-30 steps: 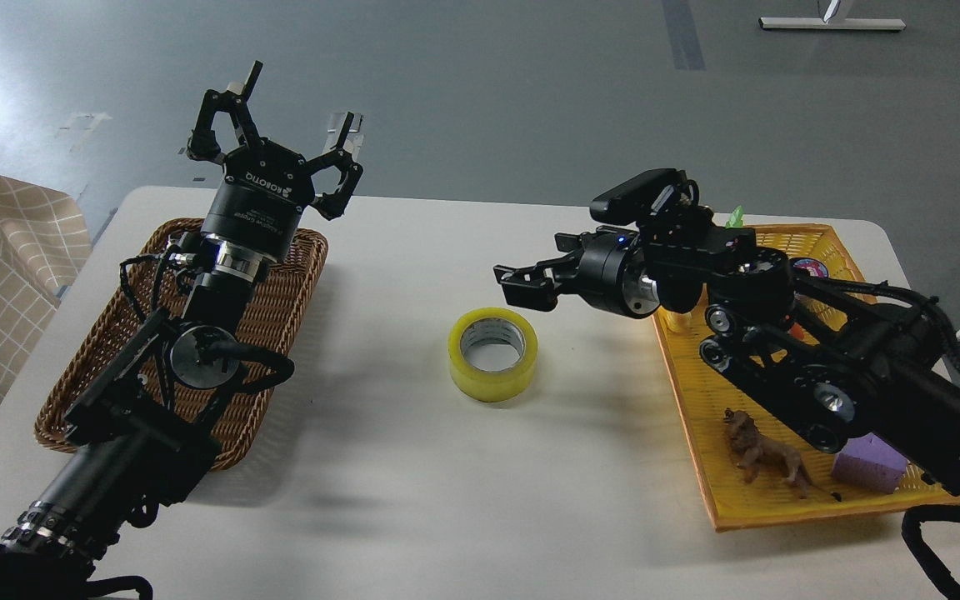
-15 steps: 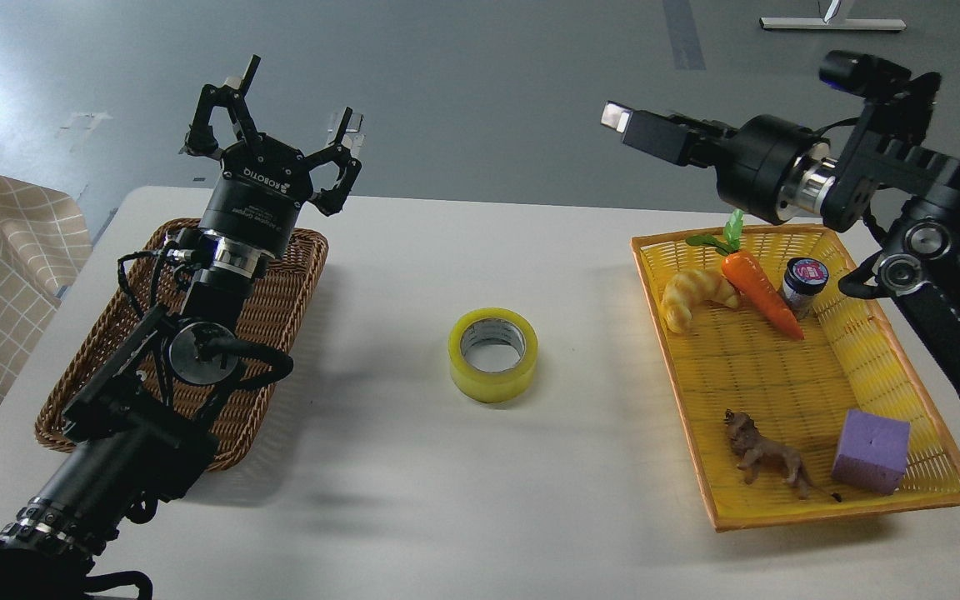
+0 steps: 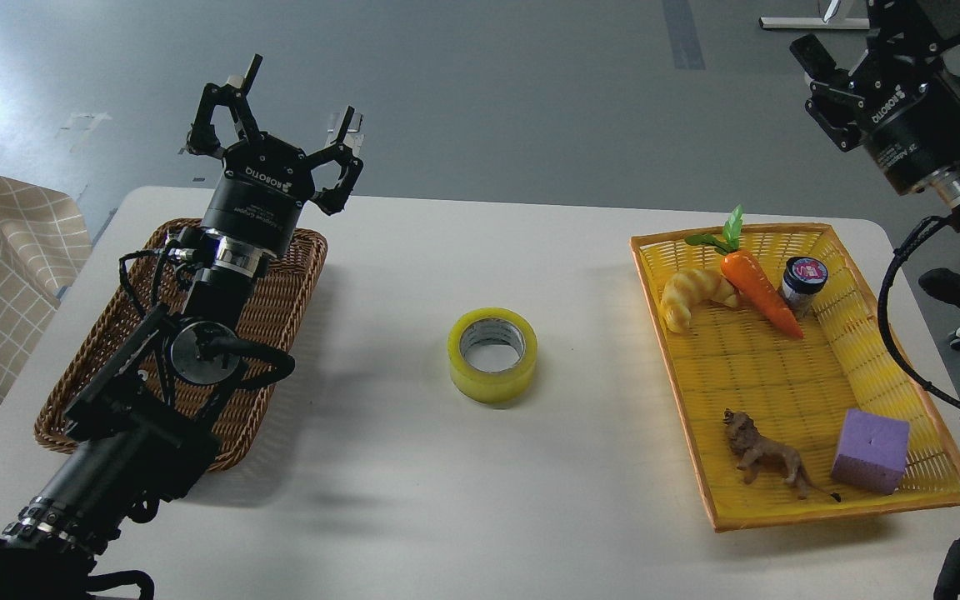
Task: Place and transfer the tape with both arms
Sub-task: 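Release the tape and raise the right gripper away, then swing the left gripper over toward the tape on the table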
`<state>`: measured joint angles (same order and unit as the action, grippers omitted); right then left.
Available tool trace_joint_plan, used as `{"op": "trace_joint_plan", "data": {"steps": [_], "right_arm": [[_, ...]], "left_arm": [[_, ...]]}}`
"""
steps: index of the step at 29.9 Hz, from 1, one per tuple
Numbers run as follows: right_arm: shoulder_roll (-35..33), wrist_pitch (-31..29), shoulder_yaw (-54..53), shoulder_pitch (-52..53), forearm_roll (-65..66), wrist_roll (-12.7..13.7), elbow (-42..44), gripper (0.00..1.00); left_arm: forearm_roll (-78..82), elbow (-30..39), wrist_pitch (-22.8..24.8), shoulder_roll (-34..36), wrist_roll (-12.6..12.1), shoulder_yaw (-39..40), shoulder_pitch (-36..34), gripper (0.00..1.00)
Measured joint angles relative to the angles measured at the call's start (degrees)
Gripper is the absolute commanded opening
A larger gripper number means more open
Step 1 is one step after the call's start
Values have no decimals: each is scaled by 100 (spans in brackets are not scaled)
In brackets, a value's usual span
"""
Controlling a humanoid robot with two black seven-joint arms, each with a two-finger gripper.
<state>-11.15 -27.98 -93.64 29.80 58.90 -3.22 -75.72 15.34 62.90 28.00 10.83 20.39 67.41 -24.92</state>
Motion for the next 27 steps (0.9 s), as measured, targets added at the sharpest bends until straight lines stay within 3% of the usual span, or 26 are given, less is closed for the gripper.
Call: {"op": "trace_joint_plan", "data": {"steps": [7, 14, 27], "right_arm": [[405, 309, -95, -181, -1937, 3, 111, 99], [1083, 233, -487, -620, -2416, 14, 117, 100], [1116, -2, -719, -999, -3350, -1, 120, 100]], "left_arm": [[28, -5, 0, 105, 0, -4, -13, 98], [39, -6, 0, 265, -6, -9, -14, 98], [865, -13, 0, 328, -23, -19, -22, 98]]}}
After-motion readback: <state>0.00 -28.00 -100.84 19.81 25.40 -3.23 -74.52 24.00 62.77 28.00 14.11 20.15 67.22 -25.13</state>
